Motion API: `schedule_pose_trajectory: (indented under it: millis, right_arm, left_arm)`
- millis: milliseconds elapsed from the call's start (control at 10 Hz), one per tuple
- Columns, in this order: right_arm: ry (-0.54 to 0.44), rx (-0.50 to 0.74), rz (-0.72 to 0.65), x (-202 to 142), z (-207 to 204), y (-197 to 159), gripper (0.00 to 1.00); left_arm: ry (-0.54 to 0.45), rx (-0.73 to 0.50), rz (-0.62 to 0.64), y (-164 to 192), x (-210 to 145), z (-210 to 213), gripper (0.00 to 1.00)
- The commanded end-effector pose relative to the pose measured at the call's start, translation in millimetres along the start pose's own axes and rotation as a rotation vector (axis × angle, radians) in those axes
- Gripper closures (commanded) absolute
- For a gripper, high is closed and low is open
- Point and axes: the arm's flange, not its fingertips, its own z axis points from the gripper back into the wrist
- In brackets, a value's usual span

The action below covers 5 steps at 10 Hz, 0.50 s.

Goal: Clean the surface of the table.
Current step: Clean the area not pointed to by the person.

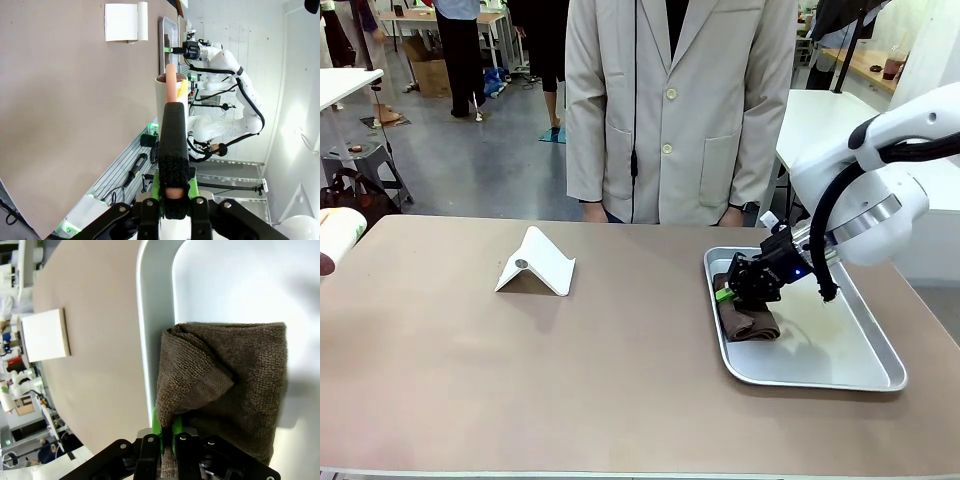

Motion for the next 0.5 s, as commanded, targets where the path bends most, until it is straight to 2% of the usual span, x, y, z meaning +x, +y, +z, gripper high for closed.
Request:
schedule_pose_trajectory:
  millis: [0,100,400]
  right_arm:
    - [-0.022,-0.013,0.038,-0.9,-5.7,-3.9,0.91]
    - [-0.049,-0.081,0.05,-0.3,-11.0,-8.1,0.91]
    - [-0.046,-0.117,0.043,-1.0,-1.5,-16.2,0.91]
  left_arm:
    - [-0.015,-0.012,0.007,-3.6,-0.4,1.0,0.78]
    - [-0.015,-0.012,0.007,-3.6,-0.4,1.0,0.78]
    - [-0.015,-0.012,0.007,-3.6,-0.4,1.0,0.78]
